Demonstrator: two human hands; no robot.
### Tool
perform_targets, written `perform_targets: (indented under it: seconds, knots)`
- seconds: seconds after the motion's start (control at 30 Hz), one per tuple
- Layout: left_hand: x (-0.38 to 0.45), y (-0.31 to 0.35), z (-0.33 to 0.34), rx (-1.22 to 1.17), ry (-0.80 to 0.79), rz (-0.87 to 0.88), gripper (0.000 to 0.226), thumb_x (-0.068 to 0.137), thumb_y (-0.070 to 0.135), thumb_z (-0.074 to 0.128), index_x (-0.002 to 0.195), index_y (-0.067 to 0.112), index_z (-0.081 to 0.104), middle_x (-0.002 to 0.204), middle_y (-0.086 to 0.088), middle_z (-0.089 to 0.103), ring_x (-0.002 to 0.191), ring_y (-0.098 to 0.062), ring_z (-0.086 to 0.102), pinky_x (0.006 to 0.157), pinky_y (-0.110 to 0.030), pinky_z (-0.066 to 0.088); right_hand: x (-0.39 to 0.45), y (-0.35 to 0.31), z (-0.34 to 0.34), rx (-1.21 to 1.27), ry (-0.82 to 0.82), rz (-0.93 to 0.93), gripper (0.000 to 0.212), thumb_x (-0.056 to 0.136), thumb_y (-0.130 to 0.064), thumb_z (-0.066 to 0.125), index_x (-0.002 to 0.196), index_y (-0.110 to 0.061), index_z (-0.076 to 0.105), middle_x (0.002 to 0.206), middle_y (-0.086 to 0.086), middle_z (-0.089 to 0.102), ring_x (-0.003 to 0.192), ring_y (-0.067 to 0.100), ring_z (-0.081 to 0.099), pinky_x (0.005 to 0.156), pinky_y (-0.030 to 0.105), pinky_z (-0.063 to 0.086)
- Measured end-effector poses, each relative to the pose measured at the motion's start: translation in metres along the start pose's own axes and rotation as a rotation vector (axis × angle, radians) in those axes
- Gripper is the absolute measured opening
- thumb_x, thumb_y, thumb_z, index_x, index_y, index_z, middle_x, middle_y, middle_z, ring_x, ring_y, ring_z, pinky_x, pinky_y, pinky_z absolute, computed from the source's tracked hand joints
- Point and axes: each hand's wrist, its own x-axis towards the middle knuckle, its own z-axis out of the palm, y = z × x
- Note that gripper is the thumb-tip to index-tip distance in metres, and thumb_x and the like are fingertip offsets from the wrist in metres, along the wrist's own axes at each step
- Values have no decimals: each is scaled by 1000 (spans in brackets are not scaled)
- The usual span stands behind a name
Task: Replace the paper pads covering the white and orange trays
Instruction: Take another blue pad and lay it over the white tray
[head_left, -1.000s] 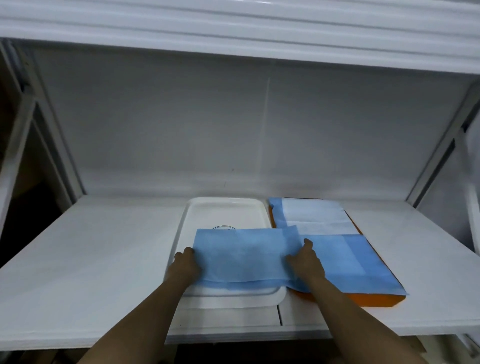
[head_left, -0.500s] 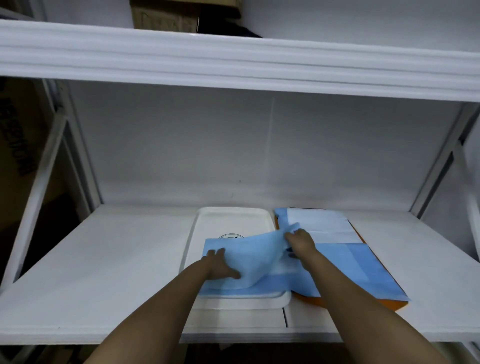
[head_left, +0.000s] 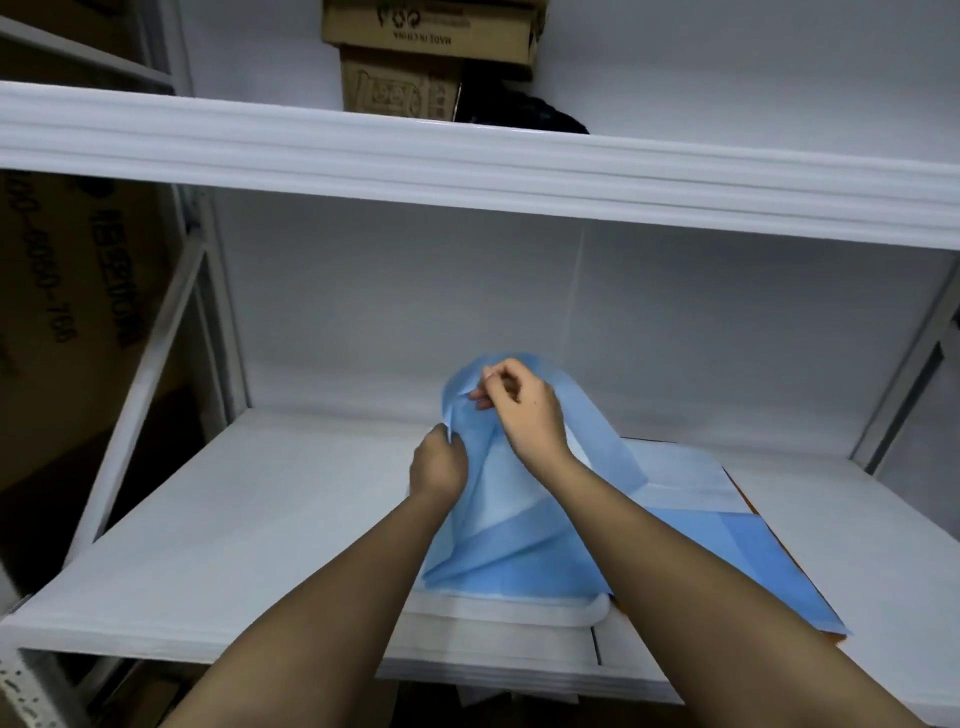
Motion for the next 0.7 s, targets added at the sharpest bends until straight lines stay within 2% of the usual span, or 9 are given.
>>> perform_targets:
  seconds: [0.13,0.2,0.3,0.33,0.4,0.47,0.57,0.63,0.7]
  knots:
    - [17,-22,-32,-207,40,-106,18,96,17,38,90,6,51,103,-20,60,98,-35,58,86,-40,47,-3,-8,4,-365,447,-375,25,85,-36,44,98,-21,60,101,-9,66,98,16,55,84,29,32]
    - [25,-34,-49,-317,44,-150,15,95,16,40,97,8,52,101,-15,59,94,-31,56,86,-39,47,5,-7,1,-549,542,-395,42,80,-38,53,117,-19,56,118,-2,59,114,19,48,93,32,27]
    - [35,-48,-73,-418,39,-192,14,93,13,40,100,8,52,91,-7,59,92,-29,56,84,-41,49,10,-5,-4,-862,164,-59,90,74,-47,68,146,-19,24,146,5,37,137,25,31,108,41,25]
    - [38,-53,-81,-434,34,-198,15,93,13,41,102,9,53,91,-7,60,94,-31,57,86,-43,50,12,-5,-3,-904,22,77,91,74,-46,69,147,-20,21,146,6,37,134,27,36,104,41,31]
    - [43,-61,-90,-459,12,-209,22,93,14,42,110,9,54,104,-11,62,101,-34,59,93,-48,50,12,-11,4,-883,-125,230,63,79,-40,63,134,-22,40,128,4,56,114,26,55,86,34,43]
    - [45,-66,-99,-488,-5,-228,26,94,15,42,117,9,53,112,-11,62,105,-34,59,94,-49,50,13,-17,22,-870,-177,229,30,81,-36,57,108,-22,60,106,1,68,96,24,63,73,28,44]
    - [43,-74,-112,-575,-47,-225,23,96,11,40,117,13,51,110,-8,62,99,-27,60,80,-36,53,14,-15,63,-857,-299,161,20,86,-35,54,100,-22,61,110,2,66,101,25,61,74,27,42]
    - [40,-82,-121,-629,-91,-209,26,96,9,39,119,14,52,108,-6,64,93,-22,63,67,-26,52,10,-7,88,-584,-427,218,36,87,-38,58,119,-23,52,124,-1,60,110,21,57,85,30,44]
    - [39,-92,-129,-639,-102,-229,28,96,8,37,119,14,53,107,-6,66,90,-20,65,64,-24,53,3,2,111,-373,-572,275,71,83,-37,66,142,-23,29,138,0,48,120,21,51,95,32,43]
